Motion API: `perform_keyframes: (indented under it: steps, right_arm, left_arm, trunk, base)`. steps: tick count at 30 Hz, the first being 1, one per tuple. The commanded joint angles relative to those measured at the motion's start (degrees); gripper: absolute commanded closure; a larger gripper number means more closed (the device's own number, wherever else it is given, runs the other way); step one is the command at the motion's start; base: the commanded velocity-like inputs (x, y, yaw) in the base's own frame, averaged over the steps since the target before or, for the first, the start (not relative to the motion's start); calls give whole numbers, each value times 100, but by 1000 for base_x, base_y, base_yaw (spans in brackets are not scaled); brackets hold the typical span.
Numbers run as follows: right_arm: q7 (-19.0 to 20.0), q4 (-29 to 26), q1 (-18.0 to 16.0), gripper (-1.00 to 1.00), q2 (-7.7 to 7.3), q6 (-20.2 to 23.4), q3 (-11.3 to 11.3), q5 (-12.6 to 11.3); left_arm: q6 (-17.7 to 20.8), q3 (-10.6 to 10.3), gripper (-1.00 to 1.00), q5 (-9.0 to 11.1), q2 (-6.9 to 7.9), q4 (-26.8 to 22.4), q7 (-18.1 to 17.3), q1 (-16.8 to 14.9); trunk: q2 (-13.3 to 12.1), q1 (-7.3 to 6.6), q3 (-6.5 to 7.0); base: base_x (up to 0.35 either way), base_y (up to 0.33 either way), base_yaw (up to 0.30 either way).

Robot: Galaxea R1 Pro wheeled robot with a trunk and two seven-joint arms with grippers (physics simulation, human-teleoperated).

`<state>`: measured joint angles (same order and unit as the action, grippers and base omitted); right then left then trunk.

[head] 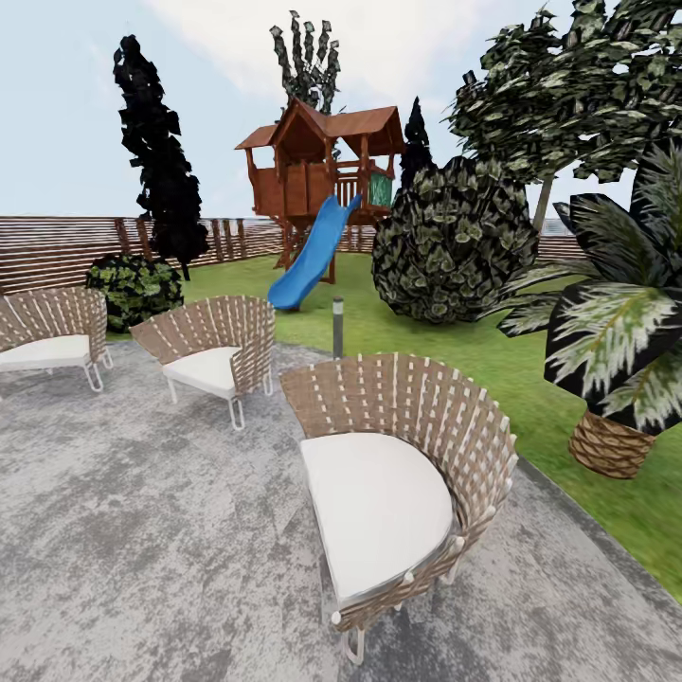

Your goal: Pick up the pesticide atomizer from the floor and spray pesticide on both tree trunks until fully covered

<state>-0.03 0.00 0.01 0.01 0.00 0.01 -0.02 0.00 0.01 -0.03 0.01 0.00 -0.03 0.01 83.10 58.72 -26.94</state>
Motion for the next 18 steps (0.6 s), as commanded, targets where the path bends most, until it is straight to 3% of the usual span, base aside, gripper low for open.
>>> perform_keyframes:
  steps: [1,10,18]
  right_arm:
    - [3,0,-1,-100,-1,0,-1,2]
    - [-15,-219,-123,-100,225,-59,-17,4]
    - [-16,-416,-157,-100,269,-99,-26,-13]
  left_arm:
    - [0,-1,-100,3,-1,0,3,-1]
    - [-108,-38,-100,-32,-17,-61,-24,17]
    - [-365,-27,-100,-19,23,-78,-24,17]
  trunk:
    - [-2,1,1]
    - [-2,1,1]
    - [-2,1,1]
  base:
    - [0,0,0]
    - [0,0,0]
    - [0,0,0]
